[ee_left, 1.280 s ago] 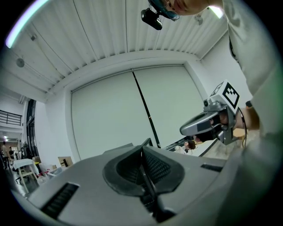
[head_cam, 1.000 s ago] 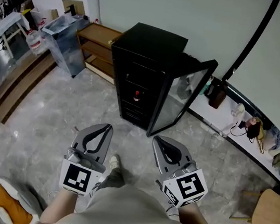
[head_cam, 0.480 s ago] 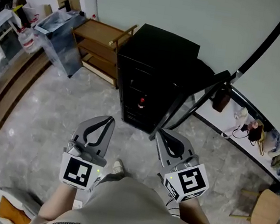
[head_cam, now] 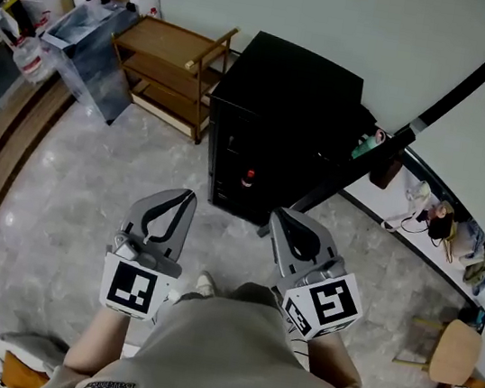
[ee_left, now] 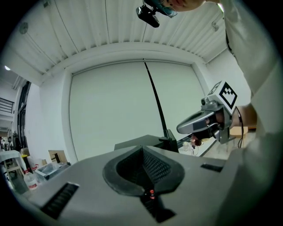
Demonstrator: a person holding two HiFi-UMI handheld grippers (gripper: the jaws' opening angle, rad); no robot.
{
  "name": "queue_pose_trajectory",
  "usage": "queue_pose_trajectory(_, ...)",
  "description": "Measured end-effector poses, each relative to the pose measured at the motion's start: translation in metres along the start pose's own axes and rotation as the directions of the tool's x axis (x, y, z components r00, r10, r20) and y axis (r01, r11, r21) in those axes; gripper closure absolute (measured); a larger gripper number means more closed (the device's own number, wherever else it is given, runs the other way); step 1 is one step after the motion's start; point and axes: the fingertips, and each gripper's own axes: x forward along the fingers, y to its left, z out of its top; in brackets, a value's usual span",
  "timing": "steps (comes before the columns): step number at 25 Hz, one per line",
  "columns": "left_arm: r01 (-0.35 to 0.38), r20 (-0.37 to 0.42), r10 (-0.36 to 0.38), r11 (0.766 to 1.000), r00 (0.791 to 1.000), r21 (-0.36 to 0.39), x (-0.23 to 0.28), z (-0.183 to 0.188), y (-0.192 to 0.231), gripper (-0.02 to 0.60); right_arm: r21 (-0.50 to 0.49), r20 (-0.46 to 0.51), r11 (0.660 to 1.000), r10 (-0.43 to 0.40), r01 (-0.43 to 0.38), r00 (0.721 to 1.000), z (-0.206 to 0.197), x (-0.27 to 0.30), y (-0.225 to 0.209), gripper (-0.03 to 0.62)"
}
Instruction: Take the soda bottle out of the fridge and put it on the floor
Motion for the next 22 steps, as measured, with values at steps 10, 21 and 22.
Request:
queue_pose_trajectory(10,-0.037,-0.102,0.031,0.998,0.994,-0.059,0.068,-0.038,0.025,0.575,-0.011,-0.171,1.000,0.007,-0.009,0.985,-0.060,0.073,-0.063,0.597)
queue_pose_trajectory(21,-0.118,-0.238,0.091,0.988,0.967,-0.099,0.145,-0.100,0.041,0.574,-0.036,-0.398,0.991,0.101,-0.126,0.912,-0.164,0.171,-0.112,0.498)
queue_pose_trajectory(22,-0.122,-0.253,0.091,0.987,0.963,-0.107,0.150,-0.106,0.042,0.574,-0.050,-0.419,0.990,0.100,-0.133,0.903,-0.174,0.179,-0.114,0.489)
